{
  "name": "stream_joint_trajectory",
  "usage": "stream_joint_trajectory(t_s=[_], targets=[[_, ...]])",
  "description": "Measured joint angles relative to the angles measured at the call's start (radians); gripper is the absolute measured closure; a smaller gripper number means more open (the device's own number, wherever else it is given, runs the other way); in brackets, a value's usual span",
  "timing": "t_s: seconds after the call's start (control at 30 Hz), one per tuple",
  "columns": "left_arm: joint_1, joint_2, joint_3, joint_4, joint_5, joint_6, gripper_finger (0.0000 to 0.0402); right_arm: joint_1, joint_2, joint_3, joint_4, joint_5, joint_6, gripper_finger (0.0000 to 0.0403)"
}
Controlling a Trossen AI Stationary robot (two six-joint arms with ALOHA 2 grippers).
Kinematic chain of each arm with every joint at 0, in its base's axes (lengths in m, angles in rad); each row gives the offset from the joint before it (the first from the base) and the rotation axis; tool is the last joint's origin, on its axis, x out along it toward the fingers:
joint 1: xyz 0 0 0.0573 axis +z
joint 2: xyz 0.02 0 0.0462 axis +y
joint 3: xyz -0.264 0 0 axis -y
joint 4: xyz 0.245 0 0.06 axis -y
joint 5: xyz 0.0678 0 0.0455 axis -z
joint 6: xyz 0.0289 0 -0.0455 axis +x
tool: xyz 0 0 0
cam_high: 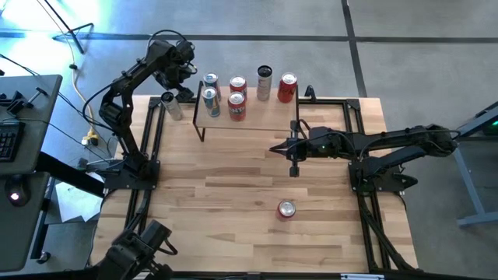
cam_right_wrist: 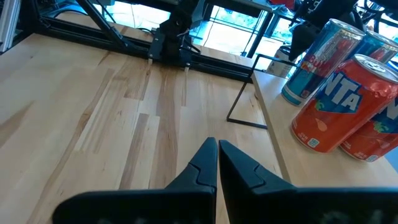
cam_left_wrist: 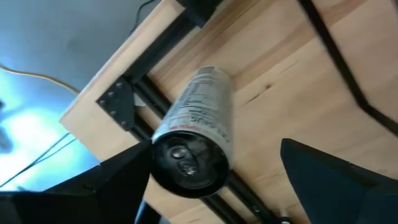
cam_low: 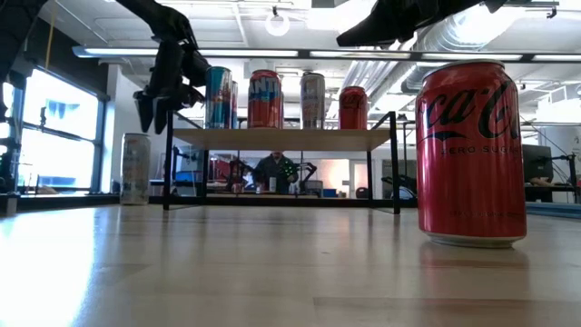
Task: Place canned beverage on shelf
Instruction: Put the white and yellow soda can on the shelf aligned with the other white and yellow soda can
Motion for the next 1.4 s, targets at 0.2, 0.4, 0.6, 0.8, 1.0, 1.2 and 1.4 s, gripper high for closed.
stream_joint_trajectory(t_s=[0.2,0.4,0.6,0.8,1.0,1.2,1.4], targets=[[0.001,0.0,0.0,0.001,-0.061,0.0,0.0029,0.0,0.0,0.0,0.0,0.0,0.0,0.0403],[0.007,0.0,0.0,-0.004,-0.061,-0.012,0.0028,0.0,0.0,0.0,0.0,0.0,0.0,0.0403],[0.028,0.005,0.0,0.01,-0.062,-0.013,0.0028,0.0,0.0,0.0,0.0,0.0,0.0,0.0403],[0.033,0.022,0.0,0.01,-0.06,-0.012,0.0028,0.0,0.0,0.0,0.0,0.0,0.0,0.0403],[0.032,0.063,0.0,0.004,-0.066,-0.012,0.0028,0.0,0.0,0.0,-0.001,0.0,0.0,0.0403],[0.029,0.066,0.0,-0.012,-0.091,-0.013,0.003,0.0,0.0,0.0,-0.008,0.0,0.0,0.0403],[0.025,0.066,-0.017,-0.014,-0.125,-0.012,0.003,0.0,0.0,0.0,-0.008,0.0,0.0,0.0403]])
